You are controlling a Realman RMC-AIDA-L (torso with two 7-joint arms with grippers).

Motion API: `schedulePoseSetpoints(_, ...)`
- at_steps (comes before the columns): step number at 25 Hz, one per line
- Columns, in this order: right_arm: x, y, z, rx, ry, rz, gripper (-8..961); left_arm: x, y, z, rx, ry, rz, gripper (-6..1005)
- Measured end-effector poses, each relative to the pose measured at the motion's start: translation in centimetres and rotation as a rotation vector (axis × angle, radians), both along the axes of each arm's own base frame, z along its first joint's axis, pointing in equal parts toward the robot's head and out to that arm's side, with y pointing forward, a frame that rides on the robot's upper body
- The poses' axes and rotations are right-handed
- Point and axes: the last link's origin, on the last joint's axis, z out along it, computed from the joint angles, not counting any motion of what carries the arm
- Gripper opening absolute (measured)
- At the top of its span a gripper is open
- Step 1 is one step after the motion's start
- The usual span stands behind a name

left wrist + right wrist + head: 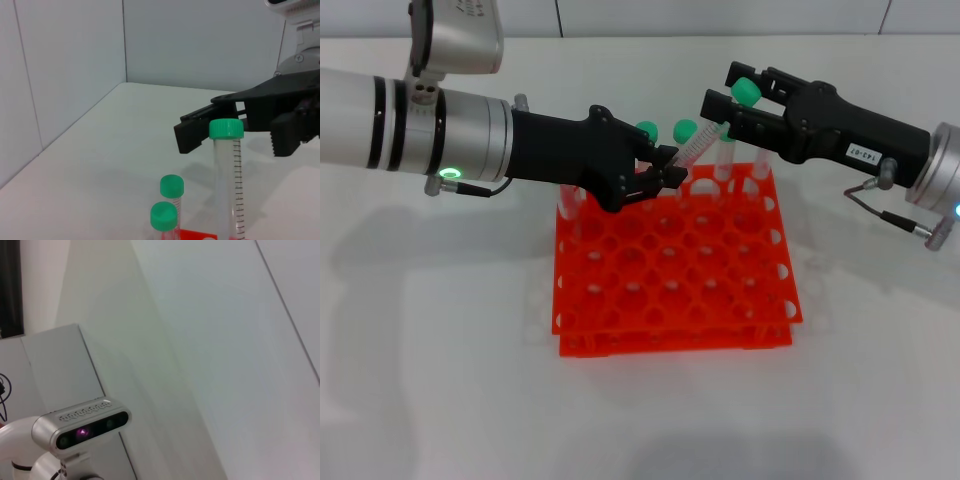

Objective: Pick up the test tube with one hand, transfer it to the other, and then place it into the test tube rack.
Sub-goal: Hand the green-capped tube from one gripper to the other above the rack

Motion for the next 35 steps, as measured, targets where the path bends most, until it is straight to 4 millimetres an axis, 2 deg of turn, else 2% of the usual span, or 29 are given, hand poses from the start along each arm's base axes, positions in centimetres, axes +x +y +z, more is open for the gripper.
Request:
schedulePoseSetpoints(7, 0.04, -0.03, 0.06, 0.005, -0.001, 0.002, 729, 0.0, 0.0, 0.0, 0.0, 0.0, 0.0, 280)
schedulePoseSetpoints(10, 0.02, -0.02, 0.08, 0.006, -0.001, 0.004, 503, 0.0, 0.0, 0.0, 0.0, 0.0, 0.0, 281)
schedulePoseSetpoints(15, -0.04, 0.01, 0.11, 0.007, -0.002, 0.006, 367, -0.01, 0.02, 0.0, 0.002, 0.001, 0.0, 284)
schedulePoseSetpoints(20, -0.13, 0.05, 0.13, 0.009, -0.002, 0.01, 355, -0.04, 0.11, 0.01, 0.007, 0.002, 0.003, 286)
schedulePoseSetpoints(31, -0.37, 0.15, 0.09, 0.007, -0.005, 0.02, 253, 0.2, 0.11, -0.31, -0.005, 0.008, -0.003, 292)
schedulePoseSetpoints(35, -0.38, 0.16, 0.1, 0.008, -0.005, 0.02, 254, 0.26, 0.11, -0.35, -0.008, 0.009, -0.002, 294)
